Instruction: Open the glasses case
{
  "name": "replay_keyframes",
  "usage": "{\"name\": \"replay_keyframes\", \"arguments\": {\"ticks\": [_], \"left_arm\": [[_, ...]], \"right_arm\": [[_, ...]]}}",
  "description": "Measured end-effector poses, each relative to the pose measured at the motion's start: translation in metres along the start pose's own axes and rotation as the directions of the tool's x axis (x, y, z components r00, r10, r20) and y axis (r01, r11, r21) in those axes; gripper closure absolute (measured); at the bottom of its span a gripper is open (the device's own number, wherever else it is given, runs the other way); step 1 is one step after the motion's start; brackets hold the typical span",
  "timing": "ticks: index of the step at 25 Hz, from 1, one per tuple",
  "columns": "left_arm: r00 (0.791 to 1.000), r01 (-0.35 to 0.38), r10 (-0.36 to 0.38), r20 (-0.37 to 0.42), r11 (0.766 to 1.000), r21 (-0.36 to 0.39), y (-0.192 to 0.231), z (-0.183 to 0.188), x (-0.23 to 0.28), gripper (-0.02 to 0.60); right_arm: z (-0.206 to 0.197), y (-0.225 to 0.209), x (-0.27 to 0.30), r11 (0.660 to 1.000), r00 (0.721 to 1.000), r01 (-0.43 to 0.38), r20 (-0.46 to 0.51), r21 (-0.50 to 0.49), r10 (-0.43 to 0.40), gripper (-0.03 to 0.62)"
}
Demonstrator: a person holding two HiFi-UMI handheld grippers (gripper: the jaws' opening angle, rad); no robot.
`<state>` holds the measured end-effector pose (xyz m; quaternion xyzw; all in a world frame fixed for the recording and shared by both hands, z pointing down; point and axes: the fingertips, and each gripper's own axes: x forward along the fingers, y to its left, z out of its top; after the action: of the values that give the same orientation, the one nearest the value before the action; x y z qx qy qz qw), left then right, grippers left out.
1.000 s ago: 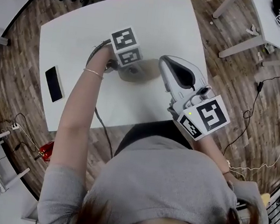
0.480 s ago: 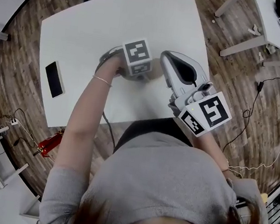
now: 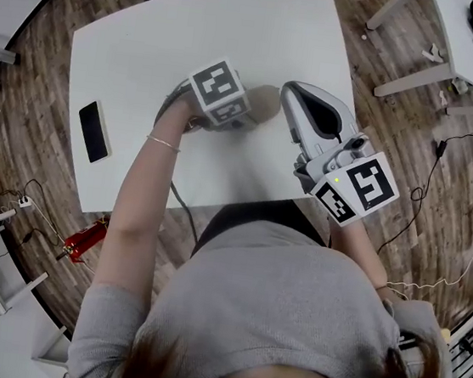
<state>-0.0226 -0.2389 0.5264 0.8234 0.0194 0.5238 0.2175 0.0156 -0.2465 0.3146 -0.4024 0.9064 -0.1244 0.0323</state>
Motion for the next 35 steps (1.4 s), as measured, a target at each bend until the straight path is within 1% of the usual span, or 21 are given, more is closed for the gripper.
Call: {"name": "replay_keyframes", "arguments": {"ticks": [1,2,3,5,6,7,8,9,10,11,14,16,20,22,24,26,28,29,31,33,35], "left_arm": [[0.997,-0.026,0.027,0.074,1.0,-0.015,0.002,0.007,-0.01,0.218],[0.987,-0.049,0.053,0.15,0.998,-0.029,0.002,0.013,-0.021,0.218],[0.972,-0.071,0.078,0.222,0.997,-0.04,0.002,0.02,-0.033,0.218],[0.931,-0.115,0.122,0.344,0.993,-0.04,-0.003,0.03,-0.055,0.218],[0.909,-0.139,0.138,0.393,0.99,-0.026,-0.007,0.035,-0.066,0.218],[0.889,-0.162,0.147,0.434,0.987,-0.004,-0.011,0.04,-0.075,0.218],[0.873,-0.181,0.15,0.464,0.983,0.023,-0.016,0.044,-0.085,0.218],[0.864,-0.195,0.147,0.482,0.979,0.051,-0.022,0.048,-0.093,0.218],[0.859,-0.208,0.143,0.492,0.975,0.078,-0.028,0.051,-0.101,0.218],[0.857,-0.223,0.144,0.495,0.969,0.104,-0.034,0.055,-0.108,0.218],[0.853,-0.269,0.147,0.5,0.946,0.182,-0.052,0.068,-0.127,0.218],[0.85,-0.246,0.107,0.515,0.946,0.209,-0.065,0.076,-0.135,0.218],[0.86,-0.132,0.005,0.51,0.968,0.213,-0.083,0.078,-0.137,0.218],[0.866,-0.088,-0.032,0.499,0.973,0.215,-0.088,0.074,-0.135,0.216],[0.873,-0.056,-0.056,0.484,0.975,0.215,-0.091,0.07,-0.132,0.217],[0.888,-0.028,-0.076,0.454,0.976,0.218,-0.094,0.067,-0.128,0.216],[0.896,-0.001,-0.101,0.431,0.973,0.23,-0.097,0.064,-0.125,0.216],[0.895,0.011,-0.113,0.432,0.973,0.231,-0.098,0.064,-0.125,0.216],[0.888,0.032,-0.13,0.441,0.974,0.223,-0.099,0.063,-0.127,0.216],[0.883,0.055,-0.143,0.446,0.977,0.205,-0.098,0.062,-0.128,0.216],[0.867,0.1,-0.167,0.469,0.981,0.164,-0.096,0.062,-0.127,0.216]], "right_arm": [[0.001,-0.004,-0.002,1.0,1.0,0.0,0.002,-0.021,0.0,0.588],[0.004,-0.008,-0.005,0.999,1.0,-0.003,0.002,-0.053,0.003,0.588],[0.006,-0.012,-0.008,0.995,1.0,-0.006,-0.002,-0.096,0.006,0.588],[0.009,-0.019,-0.011,0.976,1.0,-0.012,-0.03,-0.219,0.006,0.588],[0.008,-0.024,-0.012,0.953,0.998,-0.011,-0.06,-0.303,-0.007,0.588],[0.004,-0.029,-0.012,0.917,0.994,-0.008,-0.1,-0.398,-0.034,0.588],[-0.002,-0.036,-0.012,0.871,0.987,-0.009,-0.143,-0.491,-0.07,0.586],[-0.009,-0.042,-0.011,0.825,0.978,-0.019,-0.183,-0.565,-0.103,0.581],[-0.016,-0.047,-0.009,0.789,0.968,-0.039,-0.219,-0.613,-0.122,0.52],[-0.022,-0.051,-0.008,0.762,0.959,-0.069,-0.254,-0.644,-0.128,0.471],[-0.036,-0.056,-0.001,0.691,0.931,-0.158,-0.339,-0.706,-0.133,0.454],[-0.039,-0.055,0.005,0.655,0.924,-0.192,-0.36,-0.731,-0.131,0.445],[-0.028,-0.046,0.009,0.624,0.932,-0.204,-0.344,-0.754,-0.111,0.445],[-0.023,-0.041,0.01,0.597,0.933,-0.223,-0.346,-0.77,-0.097,0.448],[-0.022,-0.035,0.01,0.565,0.93,-0.253,-0.359,-0.785,-0.082,0.473],[-0.022,-0.031,0.011,0.535,0.926,-0.281,-0.371,-0.797,-0.066,0.528],[-0.025,-0.026,0.012,0.51,0.92,-0.318,-0.391,-0.799,-0.039,0.55],[-0.027,-0.024,0.012,0.5,0.914,-0.34,-0.405,-0.796,-0.023,0.569],[-0.031,-0.021,0.013,0.487,0.904,-0.371,-0.428,-0.79,-0.005,0.577],[-0.03,-0.024,0.015,0.476,0.902,-0.372,-0.432,-0.797,-0.017,0.582],[-0.031,-0.03,0.014,0.475,0.9,-0.366,-0.435,-0.8,-0.039,0.583]]}}
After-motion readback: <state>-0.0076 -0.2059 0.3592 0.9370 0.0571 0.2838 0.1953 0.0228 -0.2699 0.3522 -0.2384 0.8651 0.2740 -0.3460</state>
